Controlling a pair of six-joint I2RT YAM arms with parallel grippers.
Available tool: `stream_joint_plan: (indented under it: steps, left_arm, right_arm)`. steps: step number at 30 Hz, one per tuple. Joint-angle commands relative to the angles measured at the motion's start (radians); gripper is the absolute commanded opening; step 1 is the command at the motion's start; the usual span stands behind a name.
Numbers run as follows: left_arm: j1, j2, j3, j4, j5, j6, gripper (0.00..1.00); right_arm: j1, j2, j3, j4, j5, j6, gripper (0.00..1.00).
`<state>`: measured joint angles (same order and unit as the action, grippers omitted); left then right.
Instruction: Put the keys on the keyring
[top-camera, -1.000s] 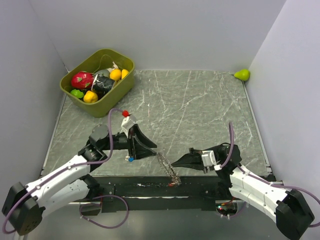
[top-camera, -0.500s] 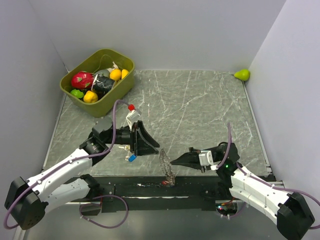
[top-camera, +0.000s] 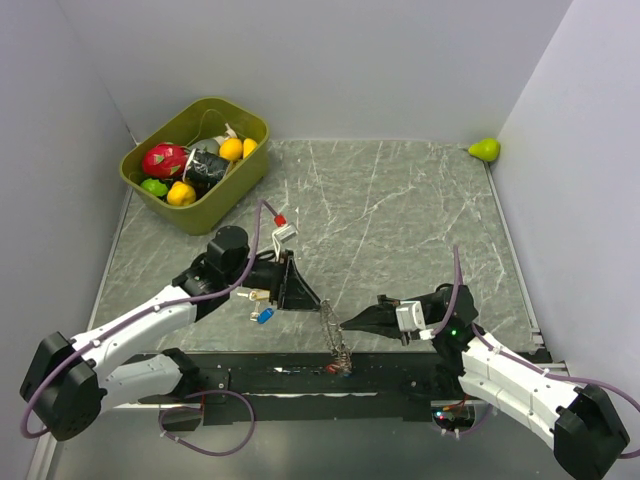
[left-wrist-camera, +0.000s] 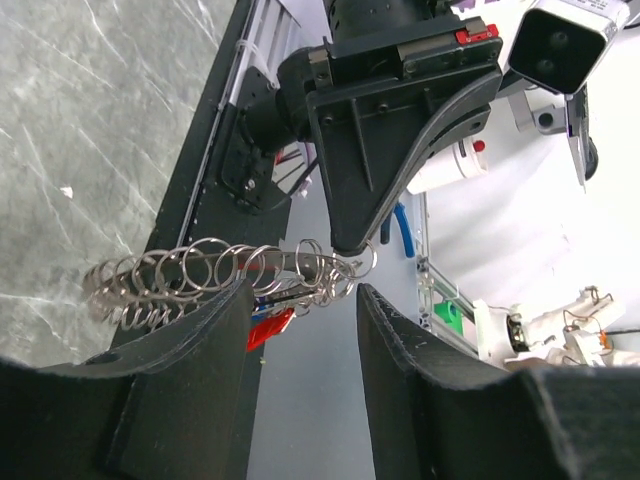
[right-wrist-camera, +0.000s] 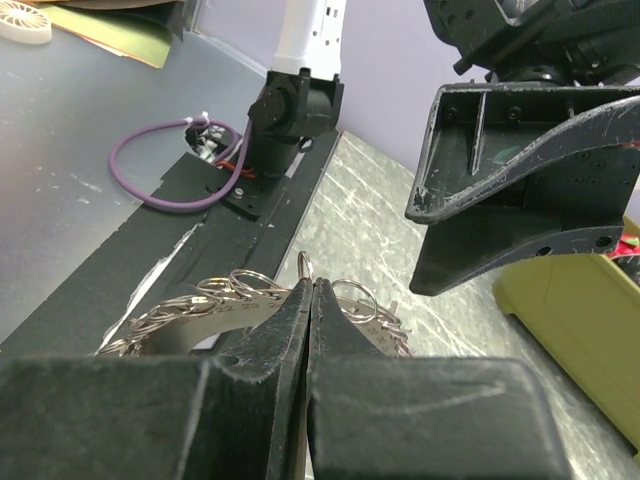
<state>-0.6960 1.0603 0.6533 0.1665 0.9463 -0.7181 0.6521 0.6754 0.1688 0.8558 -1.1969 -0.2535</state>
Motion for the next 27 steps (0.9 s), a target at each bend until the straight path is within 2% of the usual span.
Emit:
stream_joint_plan:
  steps: [1,12,27]
  left_arm:
    - [-0.013,0.009,0.04,0.004,0.049,0.026,0.51]
    - [-0.039,0.063,0.085,-0.081,0.031,0.072,0.46]
    - [-0.086,0.109,0.103,-0.068,0.043,0.083,0.45]
  right_arm:
    - [0.004,-0.02,0.017,0.028,0.016,-0.02,0.0]
    - [0.007,-0.019,0.021,0.026,0.011,-0.009,0.0]
    - [0.006,-0.03,0.024,0.012,0.013,-0.013,0.0]
